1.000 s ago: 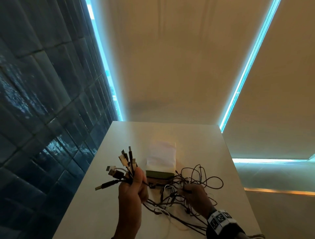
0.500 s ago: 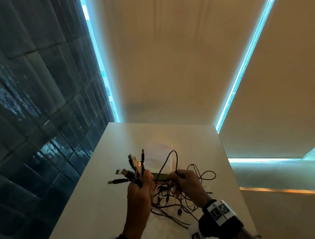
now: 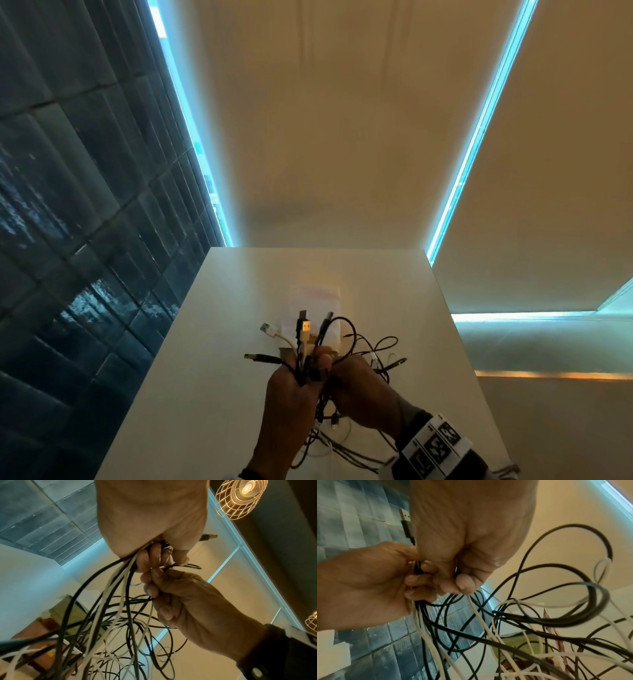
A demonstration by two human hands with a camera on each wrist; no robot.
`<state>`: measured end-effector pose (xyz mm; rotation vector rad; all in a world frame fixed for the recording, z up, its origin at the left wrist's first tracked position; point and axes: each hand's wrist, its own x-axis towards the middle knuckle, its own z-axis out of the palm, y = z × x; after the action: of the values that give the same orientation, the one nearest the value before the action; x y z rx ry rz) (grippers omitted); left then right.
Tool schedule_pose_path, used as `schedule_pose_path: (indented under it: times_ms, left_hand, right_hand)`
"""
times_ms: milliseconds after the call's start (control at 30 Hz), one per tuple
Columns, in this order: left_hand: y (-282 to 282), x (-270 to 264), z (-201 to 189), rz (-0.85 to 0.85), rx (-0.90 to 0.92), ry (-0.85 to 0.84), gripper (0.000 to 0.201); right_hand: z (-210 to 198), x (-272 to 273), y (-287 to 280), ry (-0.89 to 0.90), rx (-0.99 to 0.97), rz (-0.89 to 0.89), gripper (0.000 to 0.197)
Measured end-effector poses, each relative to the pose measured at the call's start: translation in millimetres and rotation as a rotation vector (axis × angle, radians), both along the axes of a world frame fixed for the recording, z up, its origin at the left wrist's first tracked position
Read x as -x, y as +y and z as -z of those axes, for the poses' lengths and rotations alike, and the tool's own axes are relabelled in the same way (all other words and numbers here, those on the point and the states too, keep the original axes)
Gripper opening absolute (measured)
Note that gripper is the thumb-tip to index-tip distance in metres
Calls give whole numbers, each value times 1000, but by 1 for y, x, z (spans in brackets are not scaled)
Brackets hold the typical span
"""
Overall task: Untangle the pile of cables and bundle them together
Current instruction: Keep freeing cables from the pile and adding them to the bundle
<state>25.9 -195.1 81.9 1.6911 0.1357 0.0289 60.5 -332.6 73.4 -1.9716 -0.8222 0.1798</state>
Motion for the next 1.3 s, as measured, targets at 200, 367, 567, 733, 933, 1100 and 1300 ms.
schedule_pose_path:
  times_ms: [200,367,567,733,933,1100,1300]
  left_hand:
    - [2,4,-2,44,-4,-44,21]
    - [2,7,6,29,-18,-85,20]
    - [6,6,8,-147,99,-38,10]
    - [8,14,2,-211,183,-30,17]
    - [27,13,-24,-278,386,-60,22]
    - [28,18,-29,-270,501,-89,28]
    - [26,27,-47,-131,658,-163,48]
  right_hand:
    - [13,1,3,6,-149,38,14]
    - [15,2,0,-41,-99,47,14]
    - [20,3,-1,-32,-31,98,22]
    - [44,-3,-2,8,-73,116,12]
    - [98,-2,-24,109,-42,325,5]
    - [120,-11,-34,139,104,405,8]
    - [132,-27,-48,187,252,439,18]
